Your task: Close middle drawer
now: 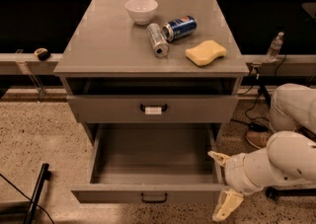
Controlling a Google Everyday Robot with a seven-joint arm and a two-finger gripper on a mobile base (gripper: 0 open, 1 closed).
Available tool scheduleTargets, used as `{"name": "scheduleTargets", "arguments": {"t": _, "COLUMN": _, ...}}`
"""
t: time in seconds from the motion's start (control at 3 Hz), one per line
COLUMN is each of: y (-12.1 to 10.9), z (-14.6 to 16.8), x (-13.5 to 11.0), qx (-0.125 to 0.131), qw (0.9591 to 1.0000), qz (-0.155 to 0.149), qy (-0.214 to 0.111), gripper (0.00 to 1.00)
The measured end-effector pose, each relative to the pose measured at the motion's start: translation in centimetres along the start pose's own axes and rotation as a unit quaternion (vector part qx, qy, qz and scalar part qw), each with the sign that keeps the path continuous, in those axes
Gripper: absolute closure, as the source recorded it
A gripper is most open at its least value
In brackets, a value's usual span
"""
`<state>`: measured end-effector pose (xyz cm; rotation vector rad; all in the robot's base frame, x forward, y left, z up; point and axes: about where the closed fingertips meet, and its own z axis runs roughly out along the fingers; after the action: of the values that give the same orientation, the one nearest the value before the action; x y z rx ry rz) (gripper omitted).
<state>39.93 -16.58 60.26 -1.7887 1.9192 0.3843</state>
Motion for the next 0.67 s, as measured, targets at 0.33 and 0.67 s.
{"name": "scheduleTargets", "arguments": {"t": 0.33, "y": 0.6, "z": 1.2, "x": 0.8, "qx": -0.006, "qw": 1.0000, "qz": 0.000, "qy": 0.004, "gripper": 0.03}}
{"name": "scheduleTargets", "arguments": {"t": 0.67, "y": 1.5, "z": 6.1, "x": 3.4, "qx": -0.010, "qw": 0.9997, "qz": 0.017, "qy": -0.015, "gripper": 0.26}}
